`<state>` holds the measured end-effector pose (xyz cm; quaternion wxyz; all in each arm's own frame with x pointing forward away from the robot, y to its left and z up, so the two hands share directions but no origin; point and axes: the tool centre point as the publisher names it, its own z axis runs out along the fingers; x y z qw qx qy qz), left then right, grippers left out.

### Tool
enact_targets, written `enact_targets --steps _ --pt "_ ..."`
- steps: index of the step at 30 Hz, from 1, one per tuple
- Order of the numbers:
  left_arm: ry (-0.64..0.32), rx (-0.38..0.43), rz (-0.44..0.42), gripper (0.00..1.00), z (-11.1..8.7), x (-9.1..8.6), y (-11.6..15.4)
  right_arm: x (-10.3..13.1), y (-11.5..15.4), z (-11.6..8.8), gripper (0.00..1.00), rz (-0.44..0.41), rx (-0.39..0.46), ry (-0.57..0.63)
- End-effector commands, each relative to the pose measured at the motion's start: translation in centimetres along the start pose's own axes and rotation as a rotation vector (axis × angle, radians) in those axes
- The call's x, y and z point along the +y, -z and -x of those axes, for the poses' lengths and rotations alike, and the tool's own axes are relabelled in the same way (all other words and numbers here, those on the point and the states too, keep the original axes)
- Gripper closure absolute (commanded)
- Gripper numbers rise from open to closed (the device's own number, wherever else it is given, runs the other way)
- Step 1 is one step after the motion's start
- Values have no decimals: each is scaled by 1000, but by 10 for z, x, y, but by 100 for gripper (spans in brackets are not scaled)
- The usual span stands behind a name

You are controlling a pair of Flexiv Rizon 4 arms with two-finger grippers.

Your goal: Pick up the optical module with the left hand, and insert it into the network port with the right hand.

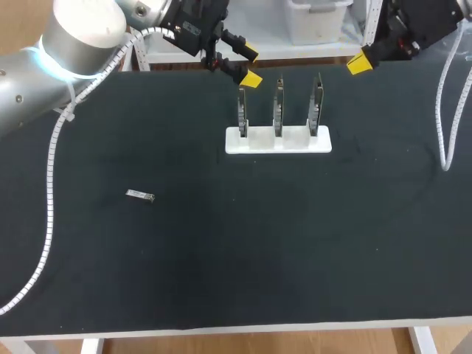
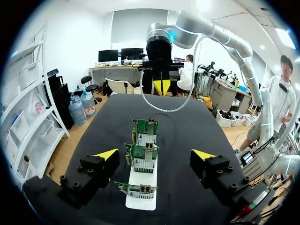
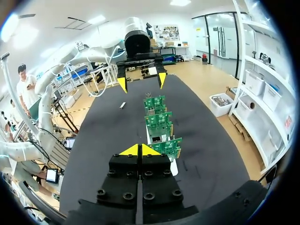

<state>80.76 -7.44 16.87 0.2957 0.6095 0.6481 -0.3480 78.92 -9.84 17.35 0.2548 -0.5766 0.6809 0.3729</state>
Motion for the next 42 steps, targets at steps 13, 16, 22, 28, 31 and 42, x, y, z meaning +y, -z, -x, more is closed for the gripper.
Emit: enact_targets --steps 13,16,22,28,31,42 --pt "-1 1 1 0 0 0 0 3 0 -1 0 -10 11 6" --pt "-1 1 1 0 0 0 0 3 0 -1 0 -10 11 6" --pt "-1 1 1 0 0 0 0 3 0 -1 0 -10 11 6" --pt "-66 67 -19 0 5 -1 3 3 0 -1 0 -10 11 6" --pt "-108 142 -24 0 6 -1 10 3 0 -1 0 -10 11 6" --pt "-96 217 -8 0 -8 -9 59 3 0 -1 0 -10 11 6"
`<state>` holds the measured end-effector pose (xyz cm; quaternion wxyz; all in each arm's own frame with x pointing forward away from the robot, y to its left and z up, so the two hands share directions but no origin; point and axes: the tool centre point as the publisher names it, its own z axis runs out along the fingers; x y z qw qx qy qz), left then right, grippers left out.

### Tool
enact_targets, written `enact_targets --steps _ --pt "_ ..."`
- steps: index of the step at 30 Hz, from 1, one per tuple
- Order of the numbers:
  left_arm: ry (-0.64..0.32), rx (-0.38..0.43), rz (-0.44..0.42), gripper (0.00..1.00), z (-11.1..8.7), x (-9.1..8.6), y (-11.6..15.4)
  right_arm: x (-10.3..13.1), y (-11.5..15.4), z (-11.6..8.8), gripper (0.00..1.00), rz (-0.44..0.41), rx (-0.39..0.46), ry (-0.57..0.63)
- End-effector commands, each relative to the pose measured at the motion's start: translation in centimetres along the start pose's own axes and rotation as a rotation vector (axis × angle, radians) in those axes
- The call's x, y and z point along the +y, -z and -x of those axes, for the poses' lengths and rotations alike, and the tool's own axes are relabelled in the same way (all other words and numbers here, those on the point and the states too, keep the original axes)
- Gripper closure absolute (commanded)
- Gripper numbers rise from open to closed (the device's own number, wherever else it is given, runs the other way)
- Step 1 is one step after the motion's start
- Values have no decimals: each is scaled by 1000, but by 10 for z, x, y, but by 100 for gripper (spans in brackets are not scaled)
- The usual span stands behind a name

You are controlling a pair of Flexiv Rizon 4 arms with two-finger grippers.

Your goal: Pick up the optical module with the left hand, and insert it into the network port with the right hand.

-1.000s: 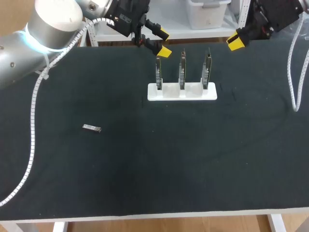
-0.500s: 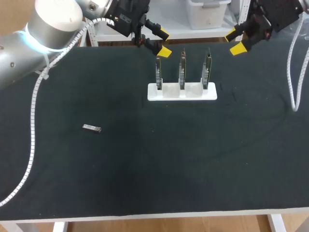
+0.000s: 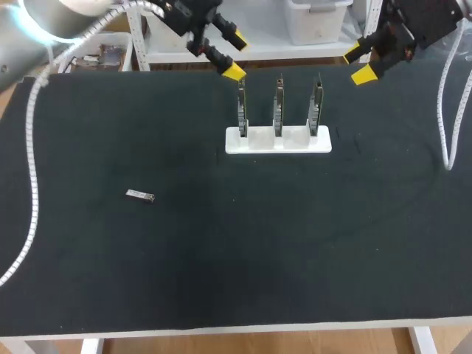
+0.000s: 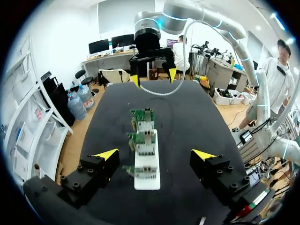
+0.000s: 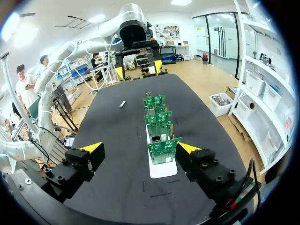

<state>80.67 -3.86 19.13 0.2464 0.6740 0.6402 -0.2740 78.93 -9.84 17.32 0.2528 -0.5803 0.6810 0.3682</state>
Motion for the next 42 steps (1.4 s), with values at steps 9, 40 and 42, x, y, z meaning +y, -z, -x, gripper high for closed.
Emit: enact_targets --steps 9,40,42 --pt "-16 159 -132 0 -37 -45 34 3 0 0 0 -7 0 0" --pt "-45 741 -139 0 -128 -105 23 3 0 0 0 -7 0 0" --pt "-23 702 -112 0 -128 -101 25 3 0 0 0 -7 0 0"
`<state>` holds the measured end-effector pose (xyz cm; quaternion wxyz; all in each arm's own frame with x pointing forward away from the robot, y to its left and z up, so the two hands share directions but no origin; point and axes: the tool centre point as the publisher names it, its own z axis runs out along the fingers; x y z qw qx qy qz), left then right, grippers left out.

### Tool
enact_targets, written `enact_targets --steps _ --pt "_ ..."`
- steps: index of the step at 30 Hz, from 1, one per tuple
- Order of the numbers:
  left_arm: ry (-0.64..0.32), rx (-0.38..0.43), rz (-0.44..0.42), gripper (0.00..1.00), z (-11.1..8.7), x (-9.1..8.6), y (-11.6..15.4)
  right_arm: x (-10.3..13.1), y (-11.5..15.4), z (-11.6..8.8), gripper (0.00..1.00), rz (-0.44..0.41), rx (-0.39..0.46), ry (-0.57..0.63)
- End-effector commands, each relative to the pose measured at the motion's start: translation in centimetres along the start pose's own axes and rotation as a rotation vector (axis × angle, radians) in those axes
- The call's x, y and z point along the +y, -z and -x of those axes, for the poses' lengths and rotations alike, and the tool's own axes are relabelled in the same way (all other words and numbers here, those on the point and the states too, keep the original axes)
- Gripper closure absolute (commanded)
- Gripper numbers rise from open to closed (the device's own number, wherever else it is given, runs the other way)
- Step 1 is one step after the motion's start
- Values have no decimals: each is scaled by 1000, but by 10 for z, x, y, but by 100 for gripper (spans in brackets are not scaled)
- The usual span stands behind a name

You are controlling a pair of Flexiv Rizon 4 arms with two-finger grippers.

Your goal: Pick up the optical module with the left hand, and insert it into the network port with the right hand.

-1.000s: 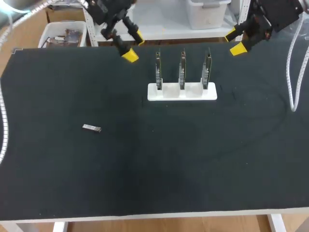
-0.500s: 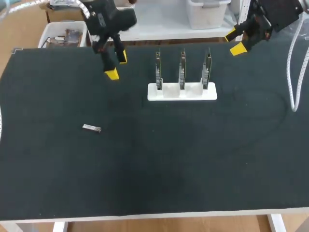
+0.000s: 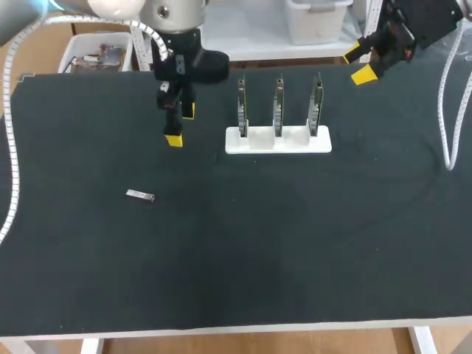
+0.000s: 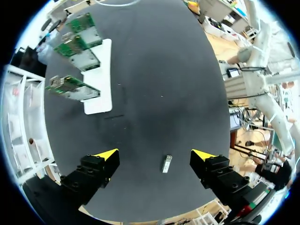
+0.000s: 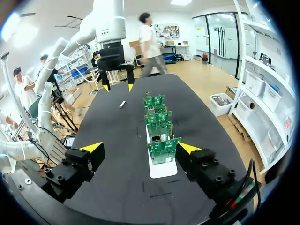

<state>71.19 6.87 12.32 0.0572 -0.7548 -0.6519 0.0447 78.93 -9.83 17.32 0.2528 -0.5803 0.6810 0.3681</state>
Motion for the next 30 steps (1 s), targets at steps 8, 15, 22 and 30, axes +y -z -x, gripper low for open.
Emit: enact_targets --steps 8,15,22,30 --pt "28 -61 65 0 -10 4 2 3 0 0 0 -7 0 0" --pt "28 -61 65 0 -10 4 2 3 0 0 0 -7 0 0" --pt "28 -61 65 0 -10 4 2 3 0 0 0 -7 0 0" --pt "28 -61 65 0 -10 4 2 3 0 0 0 -7 0 0"
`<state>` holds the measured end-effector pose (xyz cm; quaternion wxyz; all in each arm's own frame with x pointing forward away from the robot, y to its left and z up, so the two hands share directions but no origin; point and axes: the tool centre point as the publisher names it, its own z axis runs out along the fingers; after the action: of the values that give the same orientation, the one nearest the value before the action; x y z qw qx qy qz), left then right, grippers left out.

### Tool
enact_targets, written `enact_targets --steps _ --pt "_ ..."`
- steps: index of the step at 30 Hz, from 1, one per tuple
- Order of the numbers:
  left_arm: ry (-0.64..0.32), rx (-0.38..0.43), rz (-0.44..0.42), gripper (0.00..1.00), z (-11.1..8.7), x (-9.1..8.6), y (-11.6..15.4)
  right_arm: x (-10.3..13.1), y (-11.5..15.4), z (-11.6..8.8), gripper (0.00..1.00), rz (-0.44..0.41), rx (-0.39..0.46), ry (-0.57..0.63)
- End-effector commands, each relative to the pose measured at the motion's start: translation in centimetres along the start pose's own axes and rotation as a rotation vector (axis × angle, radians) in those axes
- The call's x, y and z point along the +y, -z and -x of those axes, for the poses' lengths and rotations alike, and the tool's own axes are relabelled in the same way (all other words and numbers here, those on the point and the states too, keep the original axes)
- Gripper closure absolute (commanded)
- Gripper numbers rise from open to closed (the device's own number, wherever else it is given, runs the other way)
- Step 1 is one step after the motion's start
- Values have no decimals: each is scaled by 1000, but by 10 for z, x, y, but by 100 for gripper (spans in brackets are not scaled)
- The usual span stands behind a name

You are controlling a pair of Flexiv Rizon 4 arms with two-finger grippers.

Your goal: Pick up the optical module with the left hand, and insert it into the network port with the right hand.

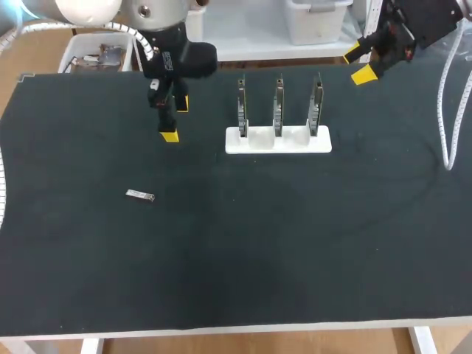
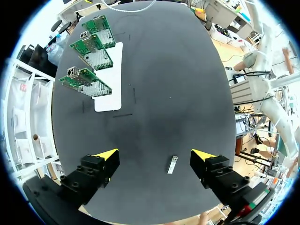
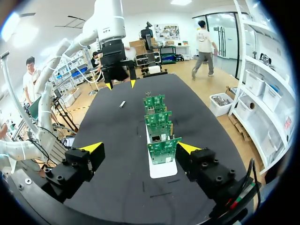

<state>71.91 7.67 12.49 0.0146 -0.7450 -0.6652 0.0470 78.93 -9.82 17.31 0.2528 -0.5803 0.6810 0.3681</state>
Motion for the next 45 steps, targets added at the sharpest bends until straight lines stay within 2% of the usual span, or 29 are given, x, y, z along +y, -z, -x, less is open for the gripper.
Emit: enact_targets --steps 1,7,12,17,24,31,37,45 --pt "-11 2 7 0 -1 -1 -1 3 0 0 0 -7 0 0" --pt "-38 -6 19 0 -8 -3 -12 3 0 0 0 -7 0 0" --pt "-45 1 37 0 -21 -11 -18 3 0 0 0 -7 0 0" --pt "-56 37 42 0 -39 -23 -29 3 0 0 0 -7 0 0" --pt "-142 58 29 0 -64 -44 -52 3 0 0 0 -7 0 0" --pt "-133 63 4 0 -85 -58 -71 3 0 0 0 -7 0 0" --pt "-109 67 12 0 -88 -63 -79 3 0 0 0 -7 0 0" --pt "-138 73 35 0 -83 -65 -86 3 0 0 0 -7 0 0"
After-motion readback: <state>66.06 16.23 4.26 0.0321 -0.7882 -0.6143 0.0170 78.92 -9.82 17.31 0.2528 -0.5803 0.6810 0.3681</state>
